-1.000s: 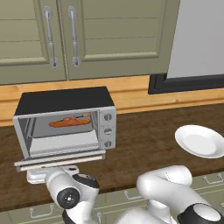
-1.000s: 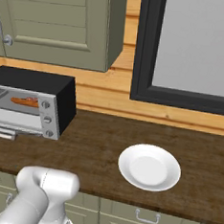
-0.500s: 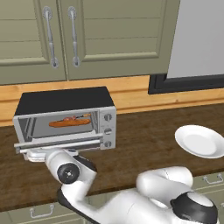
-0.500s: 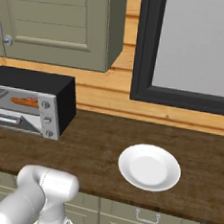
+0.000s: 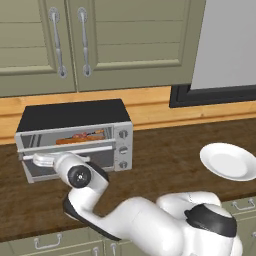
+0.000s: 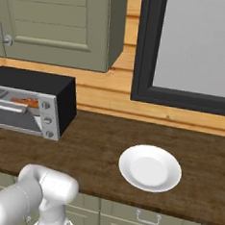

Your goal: Pick up the kebab skewer and baguette bread, and place them inside the toaster oven. Close the toaster oven door and start by setting the timer.

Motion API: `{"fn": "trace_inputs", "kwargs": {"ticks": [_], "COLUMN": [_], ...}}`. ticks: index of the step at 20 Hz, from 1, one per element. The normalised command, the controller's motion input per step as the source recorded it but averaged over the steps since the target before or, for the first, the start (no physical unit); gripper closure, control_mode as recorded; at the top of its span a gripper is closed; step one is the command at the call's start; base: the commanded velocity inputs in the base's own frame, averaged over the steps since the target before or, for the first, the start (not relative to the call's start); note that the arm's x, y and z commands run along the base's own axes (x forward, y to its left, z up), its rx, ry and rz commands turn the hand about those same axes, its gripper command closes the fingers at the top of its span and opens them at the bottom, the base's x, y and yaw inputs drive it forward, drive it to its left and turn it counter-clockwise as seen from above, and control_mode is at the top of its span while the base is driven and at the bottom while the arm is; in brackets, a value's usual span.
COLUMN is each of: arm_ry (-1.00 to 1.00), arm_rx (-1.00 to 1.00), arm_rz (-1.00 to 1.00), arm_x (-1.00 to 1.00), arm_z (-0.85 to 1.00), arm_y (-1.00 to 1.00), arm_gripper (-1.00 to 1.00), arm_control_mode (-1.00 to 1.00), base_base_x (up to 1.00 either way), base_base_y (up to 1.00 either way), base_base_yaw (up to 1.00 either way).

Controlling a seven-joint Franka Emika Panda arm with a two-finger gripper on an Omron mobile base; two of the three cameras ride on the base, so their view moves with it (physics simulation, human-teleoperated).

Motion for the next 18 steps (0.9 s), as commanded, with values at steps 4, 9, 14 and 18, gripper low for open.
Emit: {"fn": "trace_inputs", "kwargs": {"ticks": [4, 9, 14, 18], "arm_ry": [0.00, 0.00, 0.01, 0.00], "arm_rx": [0.00, 0.00, 0.00, 0.00], "arm_rz": [0.00, 0.00, 0.00, 0.00], "arm_x": [0.52, 0.47, 0.36, 0.37], "arm_z": [0.00, 0.00, 0.00, 0.00], "arm_y": [-0.13, -0.11, -0.03, -0.01], "arm_gripper": [-1.00, -1.00, -1.00, -1.00], "arm_control_mode": [-1.00, -1.00, -1.00, -1.00], "base_base_x": [0.00, 0.00, 0.00, 0.00], "base_base_y": [0.00, 0.00, 0.00, 0.00], "base_base_yaw": [0.00, 0.00, 0.00, 0.00]}}
